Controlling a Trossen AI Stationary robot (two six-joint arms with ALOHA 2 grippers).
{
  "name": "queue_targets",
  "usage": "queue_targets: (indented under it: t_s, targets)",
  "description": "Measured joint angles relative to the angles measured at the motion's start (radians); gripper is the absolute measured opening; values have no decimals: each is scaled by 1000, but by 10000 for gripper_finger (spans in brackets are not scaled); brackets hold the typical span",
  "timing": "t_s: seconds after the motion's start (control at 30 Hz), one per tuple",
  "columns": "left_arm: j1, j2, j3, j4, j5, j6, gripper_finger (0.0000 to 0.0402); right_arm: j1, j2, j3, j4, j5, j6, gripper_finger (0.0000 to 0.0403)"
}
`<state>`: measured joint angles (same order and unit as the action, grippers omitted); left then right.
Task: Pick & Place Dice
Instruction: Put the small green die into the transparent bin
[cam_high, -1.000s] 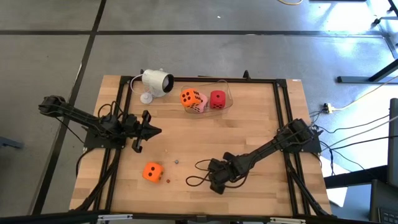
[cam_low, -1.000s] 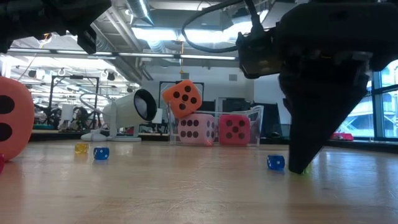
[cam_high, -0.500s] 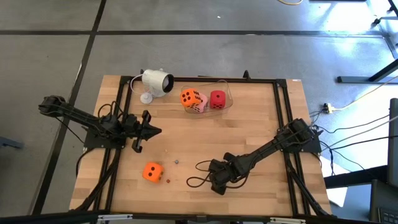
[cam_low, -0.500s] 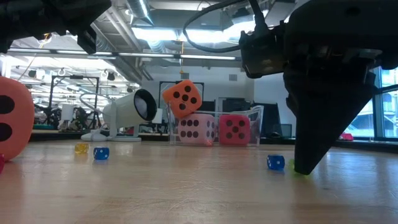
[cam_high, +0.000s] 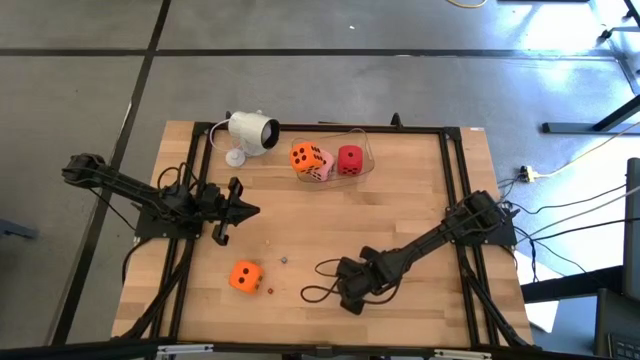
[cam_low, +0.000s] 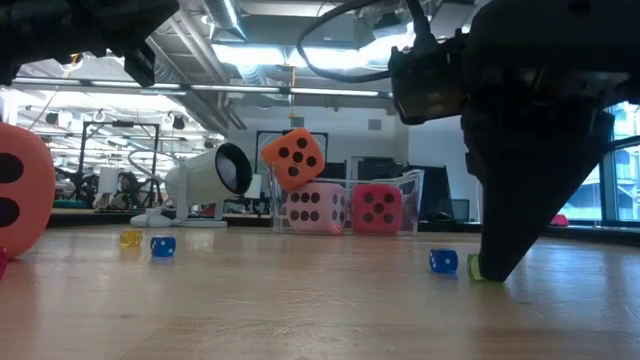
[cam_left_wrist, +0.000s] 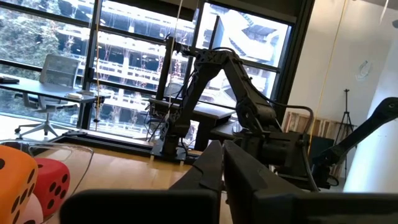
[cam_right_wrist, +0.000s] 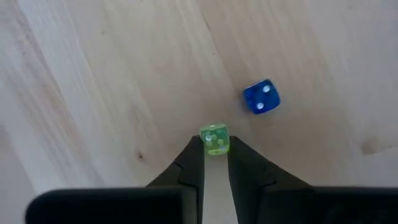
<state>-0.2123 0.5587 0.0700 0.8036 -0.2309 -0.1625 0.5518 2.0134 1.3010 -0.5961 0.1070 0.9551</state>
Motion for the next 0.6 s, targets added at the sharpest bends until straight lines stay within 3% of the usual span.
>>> queue_targets:
  t_s: [0.27,0.6]
  targets:
    - [0,0,0,0,0,0,11,24,-44,-1,7,72,52,61]
    - [0,0,0,0,0,0,15,17,-114,-1,50,329,61,55]
